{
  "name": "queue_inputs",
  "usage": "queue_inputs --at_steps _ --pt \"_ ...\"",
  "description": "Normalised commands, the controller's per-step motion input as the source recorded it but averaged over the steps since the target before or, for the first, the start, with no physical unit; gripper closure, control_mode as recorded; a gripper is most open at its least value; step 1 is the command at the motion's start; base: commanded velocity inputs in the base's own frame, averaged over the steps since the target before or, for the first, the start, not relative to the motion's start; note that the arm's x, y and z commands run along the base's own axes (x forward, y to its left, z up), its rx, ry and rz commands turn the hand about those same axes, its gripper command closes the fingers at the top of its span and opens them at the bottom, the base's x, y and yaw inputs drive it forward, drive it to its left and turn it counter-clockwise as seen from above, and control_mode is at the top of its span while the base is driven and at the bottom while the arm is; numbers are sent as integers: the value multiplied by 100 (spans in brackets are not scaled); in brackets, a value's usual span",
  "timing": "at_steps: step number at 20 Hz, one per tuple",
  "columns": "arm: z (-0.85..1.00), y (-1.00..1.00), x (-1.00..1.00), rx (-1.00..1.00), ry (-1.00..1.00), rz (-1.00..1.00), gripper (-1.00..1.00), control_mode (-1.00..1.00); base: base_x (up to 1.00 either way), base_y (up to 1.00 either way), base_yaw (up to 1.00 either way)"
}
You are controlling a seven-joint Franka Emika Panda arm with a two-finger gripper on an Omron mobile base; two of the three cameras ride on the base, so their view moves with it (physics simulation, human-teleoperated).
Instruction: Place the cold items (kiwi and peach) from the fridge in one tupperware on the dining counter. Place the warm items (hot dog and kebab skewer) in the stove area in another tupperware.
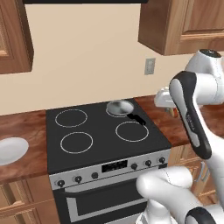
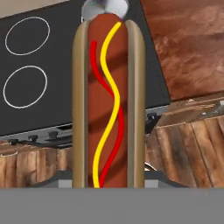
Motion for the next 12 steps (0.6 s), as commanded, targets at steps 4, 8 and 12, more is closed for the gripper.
queue_inputs --at_steps 4,8,12 --pt "-42 -7 -30 5 -30 11 100 -100 0 0 0" --pt "-4 27 0 -12 15 1 100 -100 0 0 0" --pt "-6 41 0 -25 22 0 100 -100 0 0 0"
